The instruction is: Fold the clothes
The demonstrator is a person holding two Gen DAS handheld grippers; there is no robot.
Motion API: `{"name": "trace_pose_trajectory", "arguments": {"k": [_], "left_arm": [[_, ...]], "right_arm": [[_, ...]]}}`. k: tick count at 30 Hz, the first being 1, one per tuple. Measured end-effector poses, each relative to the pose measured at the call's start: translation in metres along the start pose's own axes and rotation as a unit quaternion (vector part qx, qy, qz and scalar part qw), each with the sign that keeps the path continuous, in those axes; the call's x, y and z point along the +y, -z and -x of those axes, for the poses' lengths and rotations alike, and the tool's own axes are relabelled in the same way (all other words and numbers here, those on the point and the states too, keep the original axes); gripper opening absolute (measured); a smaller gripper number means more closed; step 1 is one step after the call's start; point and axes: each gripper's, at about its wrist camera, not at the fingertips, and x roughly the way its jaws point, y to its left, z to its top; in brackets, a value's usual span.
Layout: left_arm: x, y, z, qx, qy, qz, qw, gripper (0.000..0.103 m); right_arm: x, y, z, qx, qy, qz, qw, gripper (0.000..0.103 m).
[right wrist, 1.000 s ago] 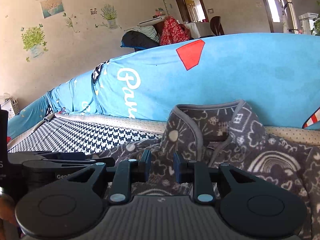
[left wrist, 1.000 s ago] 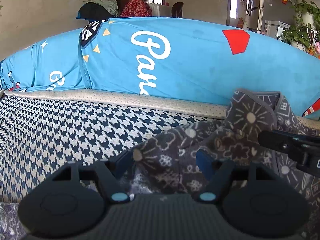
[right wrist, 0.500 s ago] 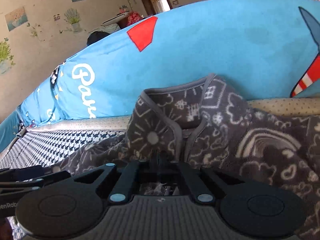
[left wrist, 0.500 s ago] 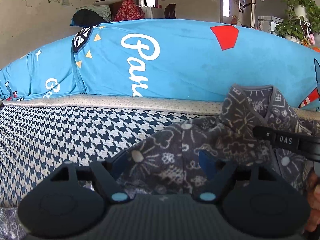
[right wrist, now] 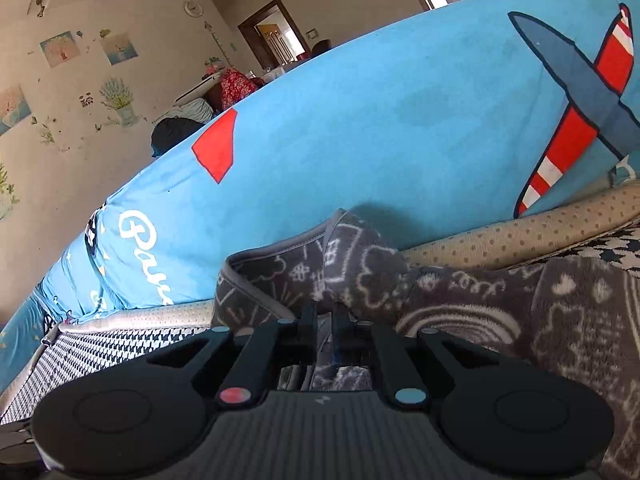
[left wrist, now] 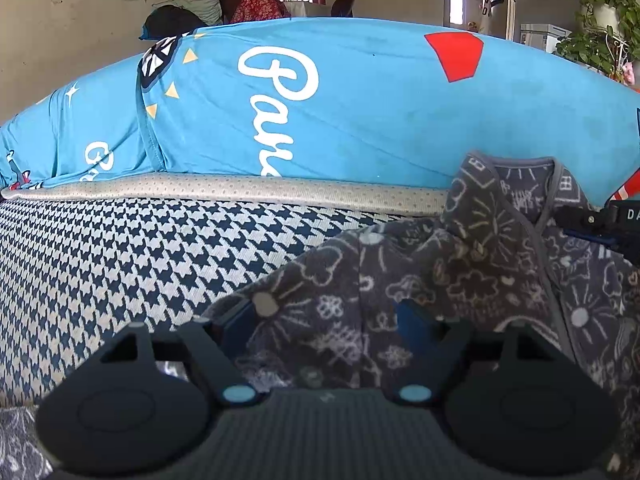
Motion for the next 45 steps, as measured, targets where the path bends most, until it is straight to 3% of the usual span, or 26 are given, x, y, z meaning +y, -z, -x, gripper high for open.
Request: {"name": "trace_pose_trajectory", "arguments": {"k": [5, 8, 13, 18, 27, 35, 38, 45], "left_arm": [[0.0, -0.001, -0.004, 0.005, 0.004, 0.004, 1.0, 0.077], [-0.001, 0.0, -0.003, 0.005, 0.004, 0.002, 1.0, 0.079], [-0.002, -0.002, 0.002, 0.001, 0.006, 0.002, 1.0, 0.081], [0.006, -0.013, 0.017, -0.01, 0.011, 0.014, 0.9998, 0.084], [0.036, -0.019, 0.038, 0.011, -0.005, 0.02, 0.9997, 0.085], [0.058, -0.005, 0.063, 0.038, 0.019, 0.044, 0.9981, 0.085], [0.064, 0.002, 0.071, 0.051, 0.048, 0.063, 0.9956, 0.085], [0.06, 0.018, 0.082, 0.078, 0.081, 0.073, 0.991, 0.085]], "right_arm": [[-0.021, 0.0, -0.008, -0.003, 0.052, -0.022, 0.998, 0.0], [-0.033, -0.001, -0.011, 0.004, 0.035, -0.054, 0.998, 0.0], [-0.027, -0.001, -0.009, 0.003, 0.035, -0.043, 0.998, 0.0], [-0.014, -0.004, 0.002, 0.013, 0.026, -0.033, 0.999, 0.016], [0.011, -0.006, 0.042, 0.016, 0.034, -0.019, 0.999, 0.025], [0.011, -0.004, 0.093, 0.006, 0.063, -0.024, 0.998, 0.027], [0.007, 0.002, 0.112, 0.008, 0.074, -0.027, 0.997, 0.027], [-0.008, 0.025, 0.157, 0.033, 0.109, -0.022, 0.993, 0.03]]}}
